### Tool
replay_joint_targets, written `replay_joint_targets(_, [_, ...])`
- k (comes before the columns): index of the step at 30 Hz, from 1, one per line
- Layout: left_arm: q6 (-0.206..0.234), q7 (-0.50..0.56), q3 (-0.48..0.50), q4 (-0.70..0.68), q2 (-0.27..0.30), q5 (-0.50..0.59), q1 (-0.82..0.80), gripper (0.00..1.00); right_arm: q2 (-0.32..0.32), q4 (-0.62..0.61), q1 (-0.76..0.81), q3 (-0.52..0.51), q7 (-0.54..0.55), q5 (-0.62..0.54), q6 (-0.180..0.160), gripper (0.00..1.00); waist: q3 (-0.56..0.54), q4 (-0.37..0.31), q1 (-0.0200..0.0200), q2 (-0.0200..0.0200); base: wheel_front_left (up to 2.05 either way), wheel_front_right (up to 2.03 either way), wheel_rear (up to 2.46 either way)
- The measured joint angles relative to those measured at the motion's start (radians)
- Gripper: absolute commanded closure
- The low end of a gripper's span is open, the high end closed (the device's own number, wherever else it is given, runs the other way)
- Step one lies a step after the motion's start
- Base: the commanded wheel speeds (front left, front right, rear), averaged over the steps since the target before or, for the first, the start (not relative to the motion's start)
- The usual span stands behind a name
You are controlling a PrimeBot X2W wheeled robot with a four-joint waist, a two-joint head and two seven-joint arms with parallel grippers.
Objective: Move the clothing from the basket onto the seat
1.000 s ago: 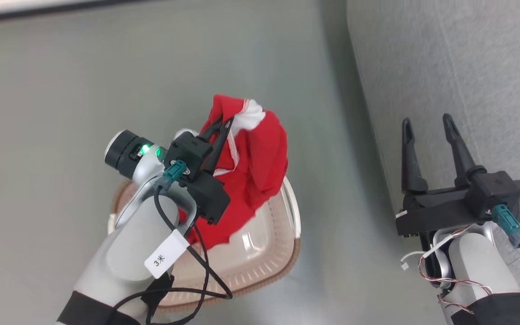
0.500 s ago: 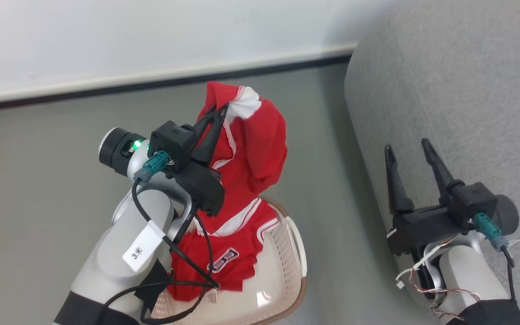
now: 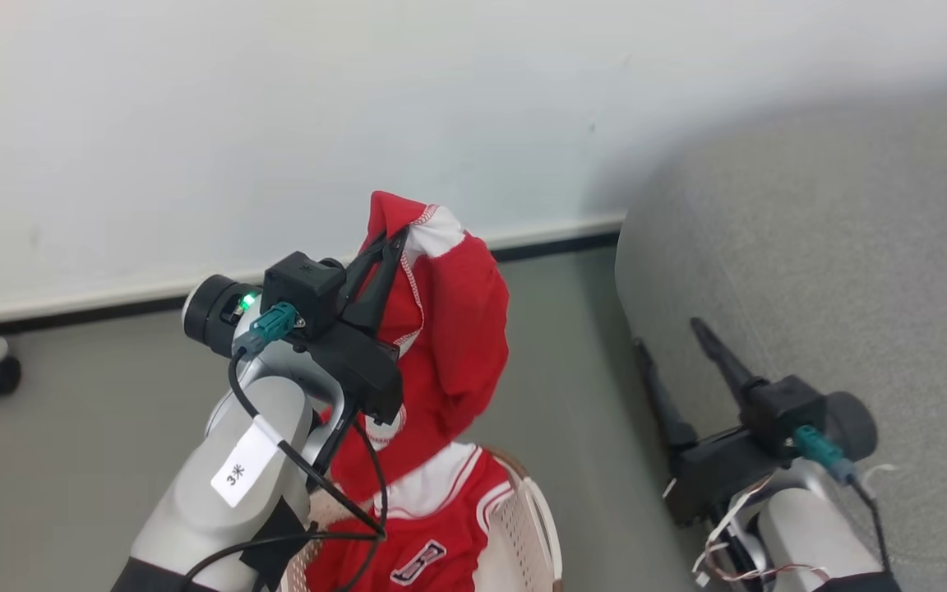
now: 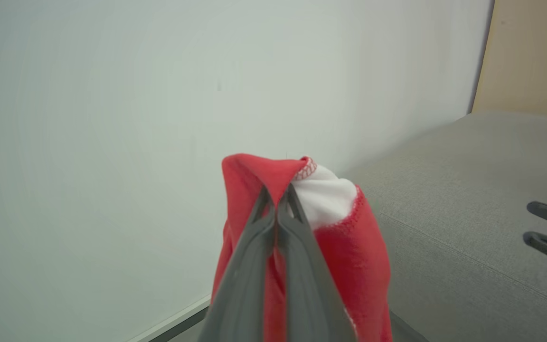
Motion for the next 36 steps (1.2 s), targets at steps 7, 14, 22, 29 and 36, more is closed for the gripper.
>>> replay_joint_targets(7, [0.0, 0.0, -0.036, -0.024, -0.002, -0.032, 0.013, 1.0, 0.012, 0.036, -0.005, 0.105, 0.0, -0.001, 0.032, 0.0, -0.076, 0.002, -0.0001, 0.0, 0.0, 0.0, 0.0])
replay_joint_targets(14, [-0.001, 0.001, -0.078, -0.053, -0.007, -0.047, 0.017, 1.0, 0.018, 0.1, -0.025, 0.203, 0.0, 0.006, 0.042, 0.0, -0.112, 0.016, 0.0, 0.0, 0.0, 0.0, 0.0])
replay_joint_targets(22, [-0.001, 0.012, -0.125, -0.086, -0.011, -0.069, 0.018, 1.0, 0.018, 0.212, -0.111, 0.295, 0.0, 0.035, 0.042, 0.0, -0.129, 0.047, 0.0001, 0.0001, 0.0, 0.0, 0.0])
replay_joint_targets(29, [-0.001, 0.02, -0.151, -0.118, -0.012, -0.095, 0.019, 1.0, 0.02, 0.287, -0.171, 0.358, 0.0, 0.096, 0.042, 0.0, -0.134, 0.069, 0.0001, 0.0001, 0.0, 0.0, 0.0])
replay_joint_targets(36, [-0.001, 0.028, -0.17, -0.146, -0.013, -0.105, 0.019, 1.0, 0.02, 0.345, -0.243, 0.431, 0.0, 0.191, 0.042, 0.0, -0.132, 0.088, 0.0002, 0.0001, 0.0, 0.0, 0.0])
